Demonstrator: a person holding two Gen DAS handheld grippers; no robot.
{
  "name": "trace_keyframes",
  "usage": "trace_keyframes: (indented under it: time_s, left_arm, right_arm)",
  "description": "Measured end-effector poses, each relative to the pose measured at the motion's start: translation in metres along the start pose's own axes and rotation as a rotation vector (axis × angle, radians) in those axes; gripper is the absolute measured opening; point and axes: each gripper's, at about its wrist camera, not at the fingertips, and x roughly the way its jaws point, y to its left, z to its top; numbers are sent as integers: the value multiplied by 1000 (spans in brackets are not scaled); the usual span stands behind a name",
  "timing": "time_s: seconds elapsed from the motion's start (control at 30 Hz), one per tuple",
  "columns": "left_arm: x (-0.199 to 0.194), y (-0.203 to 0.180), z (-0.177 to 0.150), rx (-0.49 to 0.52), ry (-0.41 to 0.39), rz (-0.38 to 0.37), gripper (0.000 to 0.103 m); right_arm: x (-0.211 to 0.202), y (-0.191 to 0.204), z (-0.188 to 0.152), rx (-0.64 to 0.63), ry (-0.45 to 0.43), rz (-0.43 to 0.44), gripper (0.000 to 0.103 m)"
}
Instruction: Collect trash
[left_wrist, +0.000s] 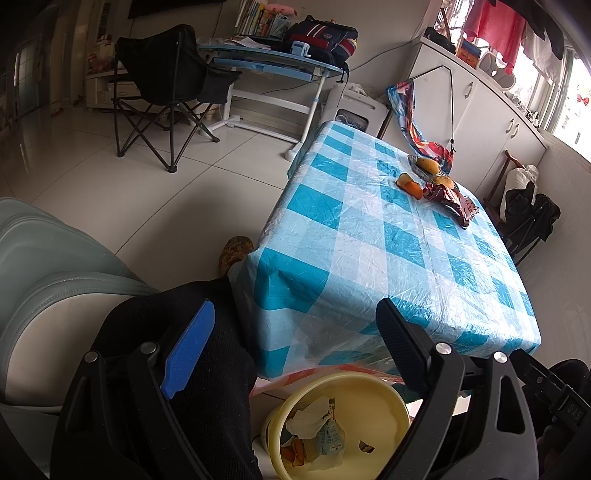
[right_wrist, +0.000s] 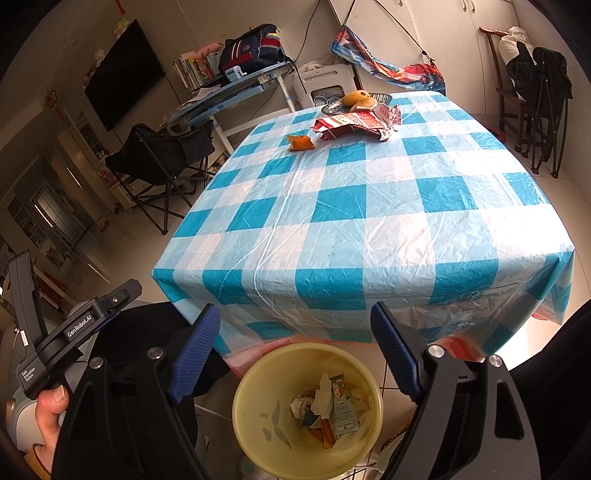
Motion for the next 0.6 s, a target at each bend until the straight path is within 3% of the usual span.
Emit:
trace_keyframes:
  time_s: [0.23,0.37,0.6]
  left_arm:
    - [-6,3,4,-11,-32,4,86]
    - [-21,5,13,-1,-120,30,87]
    - [-16,16,19,-52,-122,44,88]
  right_arm:
    - [3,-7,11,57,2,46,80]
    - [8,-16,44,107,-22,46,80]
    - [33,-18,113,91,-60,30,80]
